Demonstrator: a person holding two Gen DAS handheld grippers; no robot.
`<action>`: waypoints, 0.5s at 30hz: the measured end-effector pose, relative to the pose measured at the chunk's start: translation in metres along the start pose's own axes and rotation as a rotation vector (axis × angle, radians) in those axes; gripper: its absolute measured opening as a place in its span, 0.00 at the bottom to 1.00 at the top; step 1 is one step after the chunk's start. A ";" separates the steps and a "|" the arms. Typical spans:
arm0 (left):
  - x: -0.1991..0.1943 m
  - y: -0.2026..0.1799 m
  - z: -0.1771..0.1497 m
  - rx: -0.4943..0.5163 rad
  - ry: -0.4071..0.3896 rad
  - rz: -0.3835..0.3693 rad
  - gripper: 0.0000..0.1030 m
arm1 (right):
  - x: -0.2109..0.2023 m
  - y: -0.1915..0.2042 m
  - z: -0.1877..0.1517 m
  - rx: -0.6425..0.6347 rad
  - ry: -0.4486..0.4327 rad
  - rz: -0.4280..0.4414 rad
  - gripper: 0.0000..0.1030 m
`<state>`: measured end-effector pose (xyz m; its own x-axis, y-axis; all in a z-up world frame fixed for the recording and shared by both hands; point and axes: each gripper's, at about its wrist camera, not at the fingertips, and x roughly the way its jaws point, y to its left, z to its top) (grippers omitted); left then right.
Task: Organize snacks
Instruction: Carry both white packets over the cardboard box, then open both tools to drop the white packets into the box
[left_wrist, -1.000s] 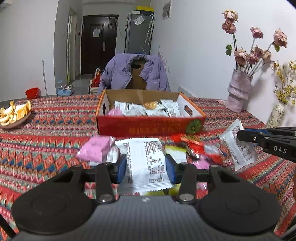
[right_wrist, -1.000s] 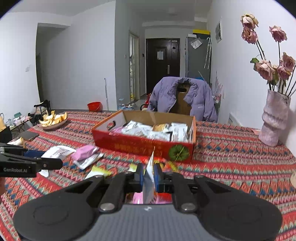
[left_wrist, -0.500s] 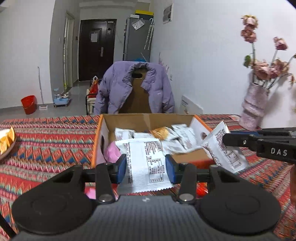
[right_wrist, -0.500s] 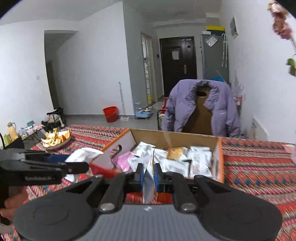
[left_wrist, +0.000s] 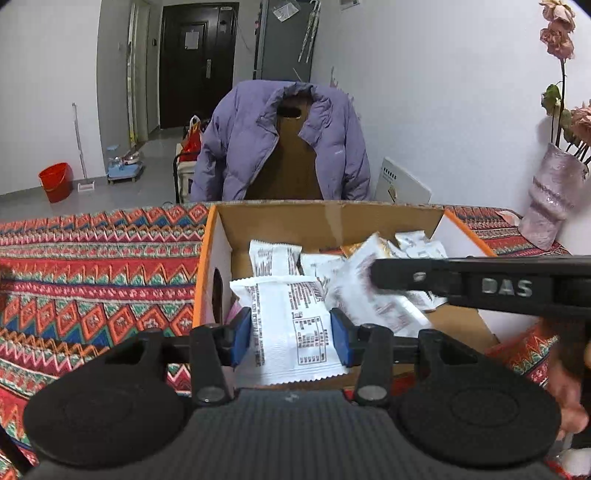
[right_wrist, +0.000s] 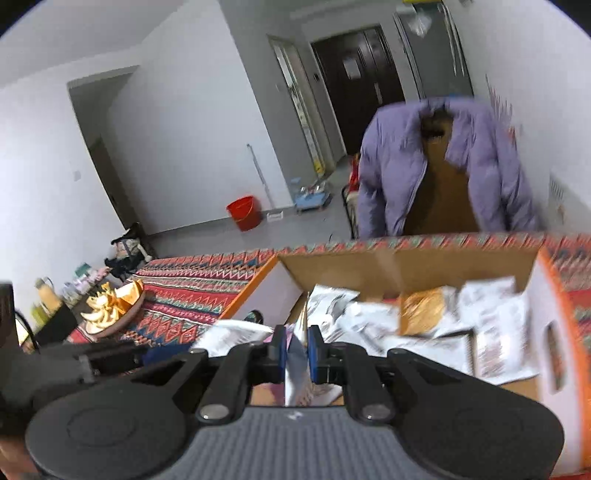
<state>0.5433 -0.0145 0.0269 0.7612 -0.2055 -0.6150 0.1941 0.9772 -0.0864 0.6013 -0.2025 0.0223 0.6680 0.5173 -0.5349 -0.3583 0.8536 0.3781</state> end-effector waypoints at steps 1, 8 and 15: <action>0.002 0.001 -0.002 0.001 0.006 -0.004 0.47 | 0.006 -0.002 -0.002 0.014 0.015 0.000 0.15; -0.002 0.006 -0.016 0.023 0.031 -0.020 0.56 | 0.023 -0.003 -0.020 -0.024 0.113 -0.099 0.50; -0.031 0.013 -0.010 0.006 0.014 0.010 0.65 | -0.021 0.007 -0.012 -0.112 0.077 -0.174 0.55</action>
<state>0.5155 0.0047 0.0370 0.7545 -0.1949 -0.6267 0.1901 0.9788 -0.0756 0.5769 -0.2060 0.0267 0.6758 0.3609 -0.6427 -0.3151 0.9297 0.1907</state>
